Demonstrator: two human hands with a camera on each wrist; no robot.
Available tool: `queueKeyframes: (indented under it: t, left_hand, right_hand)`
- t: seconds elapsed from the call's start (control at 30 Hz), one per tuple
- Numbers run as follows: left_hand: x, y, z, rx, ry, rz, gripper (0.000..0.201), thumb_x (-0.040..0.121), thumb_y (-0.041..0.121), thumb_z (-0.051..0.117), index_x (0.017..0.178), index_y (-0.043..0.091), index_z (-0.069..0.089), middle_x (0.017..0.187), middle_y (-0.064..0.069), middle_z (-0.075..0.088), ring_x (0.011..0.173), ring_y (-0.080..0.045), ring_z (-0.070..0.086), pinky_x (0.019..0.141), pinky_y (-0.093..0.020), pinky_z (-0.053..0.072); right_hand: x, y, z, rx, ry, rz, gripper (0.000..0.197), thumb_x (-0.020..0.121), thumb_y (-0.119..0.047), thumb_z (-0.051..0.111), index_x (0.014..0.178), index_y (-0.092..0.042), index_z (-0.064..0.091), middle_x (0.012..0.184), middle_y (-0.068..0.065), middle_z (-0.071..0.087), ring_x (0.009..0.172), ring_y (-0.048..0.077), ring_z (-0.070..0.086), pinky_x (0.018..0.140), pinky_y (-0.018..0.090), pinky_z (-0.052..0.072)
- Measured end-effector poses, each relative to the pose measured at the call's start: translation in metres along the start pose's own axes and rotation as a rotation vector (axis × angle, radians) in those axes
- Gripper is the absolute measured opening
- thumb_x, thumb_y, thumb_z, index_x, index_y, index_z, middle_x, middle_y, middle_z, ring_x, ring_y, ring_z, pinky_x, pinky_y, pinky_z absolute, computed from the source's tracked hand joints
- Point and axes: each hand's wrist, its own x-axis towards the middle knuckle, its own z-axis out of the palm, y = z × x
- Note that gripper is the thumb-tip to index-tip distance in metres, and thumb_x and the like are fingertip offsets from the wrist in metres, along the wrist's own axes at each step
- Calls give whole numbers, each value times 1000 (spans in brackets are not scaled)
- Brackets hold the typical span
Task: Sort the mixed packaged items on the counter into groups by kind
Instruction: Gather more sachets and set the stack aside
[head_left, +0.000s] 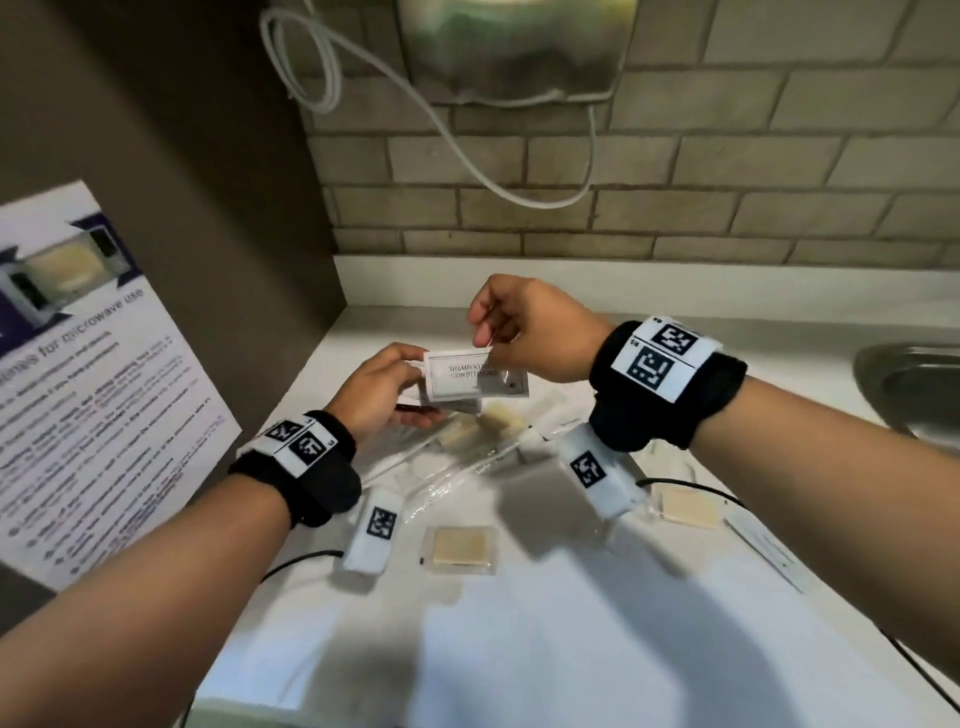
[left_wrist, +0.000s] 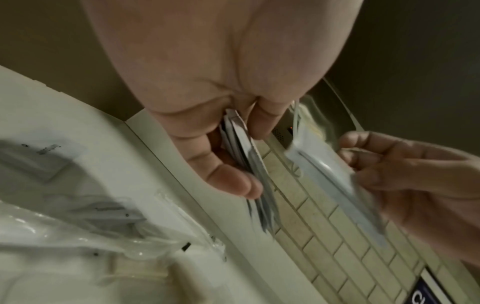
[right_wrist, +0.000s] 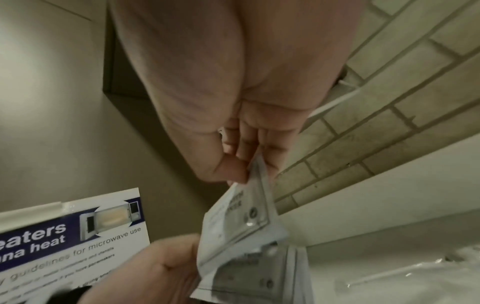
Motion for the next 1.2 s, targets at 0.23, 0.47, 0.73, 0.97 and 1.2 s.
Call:
queueKeyframes:
  t: [0.23, 0.47, 0.73, 0.97, 1.2]
  left_hand:
    - [8, 14, -27, -148, -49, 17, 30, 98, 31, 48, 112, 7, 60, 93, -17, 70, 60, -20, 66, 49, -26, 54]
    - [34, 10, -63, -47, 22, 71, 19, 95, 6, 52, 114, 10, 53, 94, -15, 68, 61, -19, 65, 52, -24, 53]
    - [78, -11, -100, 143, -26, -46, 30, 85, 9, 49, 111, 23, 47, 105, -14, 68, 76, -25, 67, 69, -35, 53]
    - [104, -31, -117, 269, -63, -30, 28, 82, 20, 62, 90, 44, 51, 88, -19, 65, 75, -27, 58, 69, -55, 50]
    - [129, -6, -129, 252, 171, 161, 14, 99, 15, 46, 109, 17, 36, 92, -4, 59, 51, -5, 54, 42, -20, 38]
  right_hand:
    - [48, 0, 35, 42, 116, 21, 31, 74, 4, 69, 94, -15, 57, 77, -8, 57, 60, 2, 50, 55, 6, 41]
    - [93, 0, 58, -69, -29, 60, 66, 77, -30, 79, 133, -16, 46, 124, 0, 54, 105, 14, 54, 92, 26, 46]
    - [153, 6, 88, -149, -291, 290, 46, 75, -17, 82, 110, -7, 54, 84, 9, 68, 62, 17, 60, 46, 19, 47]
    - [178, 17, 113, -326, -128, 260, 65, 70, -20, 85, 122, -6, 48, 104, 10, 66, 75, 21, 59, 60, 23, 49]
    - [178, 21, 121, -581, -285, 378, 110, 71, -51, 78, 150, -4, 18, 148, 15, 40, 134, 32, 41, 105, 36, 37]
